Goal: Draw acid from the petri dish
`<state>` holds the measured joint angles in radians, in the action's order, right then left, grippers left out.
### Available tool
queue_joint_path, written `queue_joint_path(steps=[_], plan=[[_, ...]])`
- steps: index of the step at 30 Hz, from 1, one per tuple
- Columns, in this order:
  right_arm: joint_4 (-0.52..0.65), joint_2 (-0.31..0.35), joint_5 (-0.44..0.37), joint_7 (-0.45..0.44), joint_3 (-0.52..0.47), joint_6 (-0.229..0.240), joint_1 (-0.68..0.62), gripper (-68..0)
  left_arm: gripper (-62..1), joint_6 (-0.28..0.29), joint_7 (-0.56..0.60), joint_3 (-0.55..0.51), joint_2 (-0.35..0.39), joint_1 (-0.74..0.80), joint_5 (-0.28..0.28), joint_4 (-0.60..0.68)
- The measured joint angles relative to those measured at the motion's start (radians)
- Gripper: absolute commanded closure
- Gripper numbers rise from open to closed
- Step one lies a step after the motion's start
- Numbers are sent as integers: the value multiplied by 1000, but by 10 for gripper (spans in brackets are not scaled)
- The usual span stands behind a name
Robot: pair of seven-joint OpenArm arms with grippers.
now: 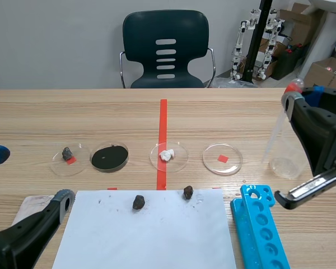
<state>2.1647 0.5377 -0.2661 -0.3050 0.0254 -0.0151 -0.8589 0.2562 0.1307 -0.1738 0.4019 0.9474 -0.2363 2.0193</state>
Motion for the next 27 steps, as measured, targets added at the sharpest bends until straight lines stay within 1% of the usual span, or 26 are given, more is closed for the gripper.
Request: queue_joint_path(steps=[13,18,24,27], plan=[[0,0,0,10,0,0,4,-4,-623,0,0,0,0,0,0,0],[-12,0,0,18,0,0,65,-4,-623,0,0,0,0,0,0,0],[-75,0,0,24,0,1,134,-4,-623,0,0,0,0,0,0,0],[-116,0,0,23,0,12,180,-4,-623,0,0,0,0,0,0,0]])
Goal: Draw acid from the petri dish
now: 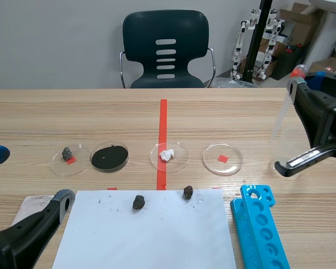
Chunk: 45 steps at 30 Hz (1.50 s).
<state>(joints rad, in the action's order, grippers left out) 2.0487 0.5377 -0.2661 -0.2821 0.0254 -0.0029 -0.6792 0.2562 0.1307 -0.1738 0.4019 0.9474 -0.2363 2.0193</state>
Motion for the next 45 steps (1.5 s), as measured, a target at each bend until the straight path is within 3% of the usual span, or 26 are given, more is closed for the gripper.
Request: queue_joint_path(steps=[5,19,29,34,45], plan=[[-69,0,-1,0,0,19,80,-4,-623,0,0,0,0,0,0,0],[-269,0,-9,-1,4,199,294,-4,-623,0,0,0,0,0,0,0],[-445,0,-23,-51,101,225,432,-4,-623,0,0,0,0,0,0,0],[-508,0,-23,-79,155,276,491,-4,-623,0,0,0,0,0,0,0],[-673,-3,-23,-126,272,322,599,-4,-623,0,0,0,0,0,0,0]])
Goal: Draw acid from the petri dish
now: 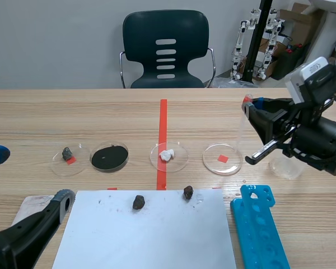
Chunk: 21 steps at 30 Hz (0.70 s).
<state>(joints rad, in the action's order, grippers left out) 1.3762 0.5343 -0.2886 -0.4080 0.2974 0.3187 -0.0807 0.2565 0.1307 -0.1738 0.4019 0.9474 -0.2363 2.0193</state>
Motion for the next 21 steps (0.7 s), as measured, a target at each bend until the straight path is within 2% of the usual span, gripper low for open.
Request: queue_joint_path(steps=[5,21], plan=[[-50,-3,0,-11,33,-1,29,-4,-623,0,0,0,0,0,0,0],[-163,-82,47,-33,33,0,75,-4,-623,0,0,0,0,0,0,0]])
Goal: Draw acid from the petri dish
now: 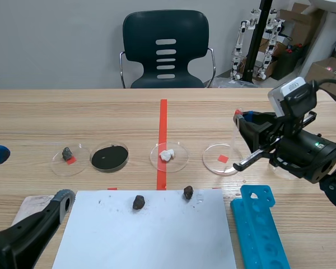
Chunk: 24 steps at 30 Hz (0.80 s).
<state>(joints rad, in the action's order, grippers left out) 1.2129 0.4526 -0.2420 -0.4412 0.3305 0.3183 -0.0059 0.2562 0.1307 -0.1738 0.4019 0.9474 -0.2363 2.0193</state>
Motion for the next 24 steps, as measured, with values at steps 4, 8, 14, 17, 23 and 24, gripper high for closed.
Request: queue_joint_path(steps=[4,8,14,17,23,24], plan=[[-16,-13,17,-1,0,-3,14,-4,-623,0,0,0,0,0,0,0],[-29,-26,22,-7,0,-3,31,-4,-623,0,0,0,0,0,0,0],[-42,-26,22,-22,0,-3,36,-4,-623,0,0,0,0,0,0,0],[-42,-26,22,-21,0,-3,36,-4,-623,0,0,0,0,0,0,0],[-52,-37,25,-18,0,-3,36,-4,-623,0,0,0,0,0,0,0],[-58,-40,25,-18,0,-3,36,-4,-623,0,0,0,0,0,0,0]])
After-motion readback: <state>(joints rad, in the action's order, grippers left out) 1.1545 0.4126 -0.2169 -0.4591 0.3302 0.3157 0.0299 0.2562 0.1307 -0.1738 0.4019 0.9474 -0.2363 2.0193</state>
